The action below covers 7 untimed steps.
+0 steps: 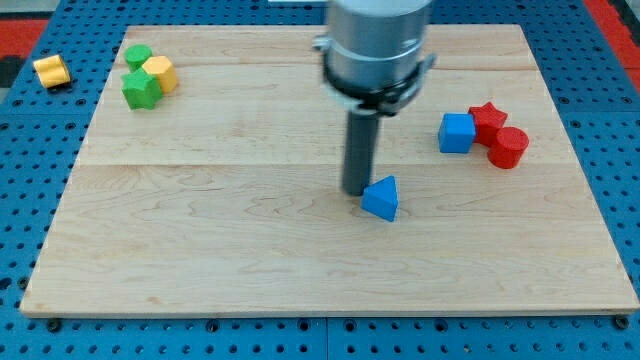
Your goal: Slide the triangle at the bottom left side of the cube
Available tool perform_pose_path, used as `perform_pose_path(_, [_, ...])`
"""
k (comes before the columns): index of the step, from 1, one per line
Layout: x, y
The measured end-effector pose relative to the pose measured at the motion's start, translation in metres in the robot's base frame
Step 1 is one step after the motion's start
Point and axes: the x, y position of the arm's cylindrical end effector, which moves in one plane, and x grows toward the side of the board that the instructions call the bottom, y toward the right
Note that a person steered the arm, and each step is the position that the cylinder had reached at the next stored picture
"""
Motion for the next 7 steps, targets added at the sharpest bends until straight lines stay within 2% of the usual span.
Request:
perform_pose_path(1, [0.030,0.014])
perform_pose_path(2, [0.041,0.062])
perform_pose_path(3, [-0.027,0.087])
perform_pose_path(4, [-0.010,0.069])
perform_pose_path(5, [0.034,0.041])
perform_pose_path(6, [0.001,0.020])
perform_pose_path(7, [-0.028,0.056])
